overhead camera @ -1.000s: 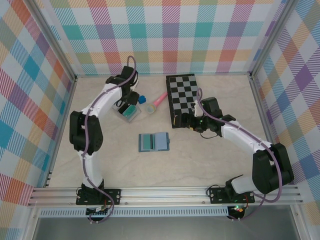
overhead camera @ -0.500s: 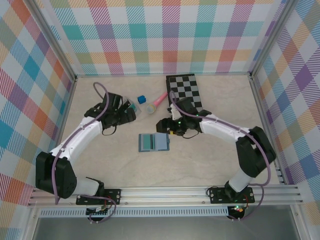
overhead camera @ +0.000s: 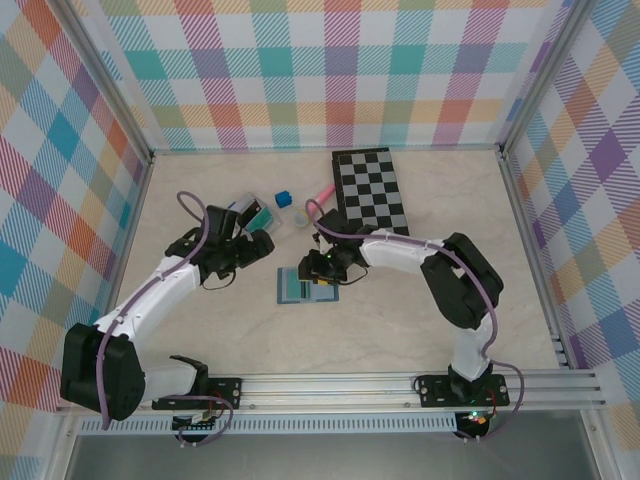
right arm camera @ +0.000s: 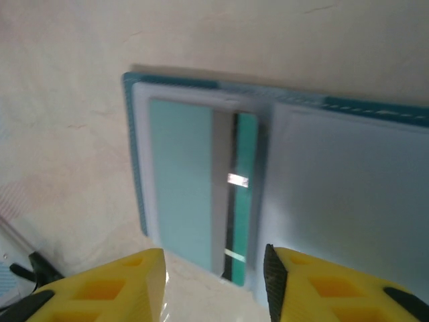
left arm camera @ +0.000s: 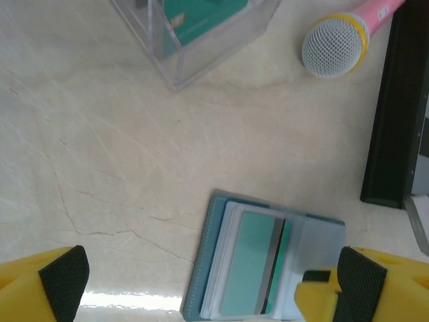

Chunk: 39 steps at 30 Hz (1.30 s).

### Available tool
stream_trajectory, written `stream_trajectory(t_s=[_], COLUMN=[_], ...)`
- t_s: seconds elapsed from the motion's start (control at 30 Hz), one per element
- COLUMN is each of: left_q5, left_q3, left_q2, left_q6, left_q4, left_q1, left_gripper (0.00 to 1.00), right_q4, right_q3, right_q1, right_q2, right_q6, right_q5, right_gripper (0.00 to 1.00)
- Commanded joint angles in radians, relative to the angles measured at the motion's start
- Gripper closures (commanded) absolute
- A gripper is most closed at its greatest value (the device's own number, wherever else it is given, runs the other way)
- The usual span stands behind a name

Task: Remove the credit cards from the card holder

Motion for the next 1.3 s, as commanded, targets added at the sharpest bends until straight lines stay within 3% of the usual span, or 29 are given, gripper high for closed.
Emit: stream_trajectory(t_s=[0.0,0.27,0.5,1.0,1.27], left_q5=[0.065,0.125,0.156,0.189,0.210], left_q3=[-0.016,-0.091,-0.129,-0.154,-0.155], left_q2=[-0.011,-0.033,-0.009,0.142,0.237], left_q6=[0.014,0.002,-0.014,-0.104,-0.139], left_q4=[0.034,0.118,0.160,0.317,0.370], left_q1=[-0.005,-0.015,-0.045,-0.105,-0.125], left_gripper=[0.03,0.08,0.18,0.58,0.67], right_q4=[-0.027,-0.025,-0.034,-0.022,-0.019], right_q3=[0.037,0.042,0.058,0.050,0.050], right_q1=[0.000,0.001,0.003,0.004,0.006], right_q2=[0.019,0.030,0.058,0.078,0.094], right_q6=[0.046,0.014,0.015,0.004,-0.007], right_q5=[0.054,0.041,0.030,-0.006,-0.026], right_gripper=[0.59,0.77,0.77,0.82,0.82])
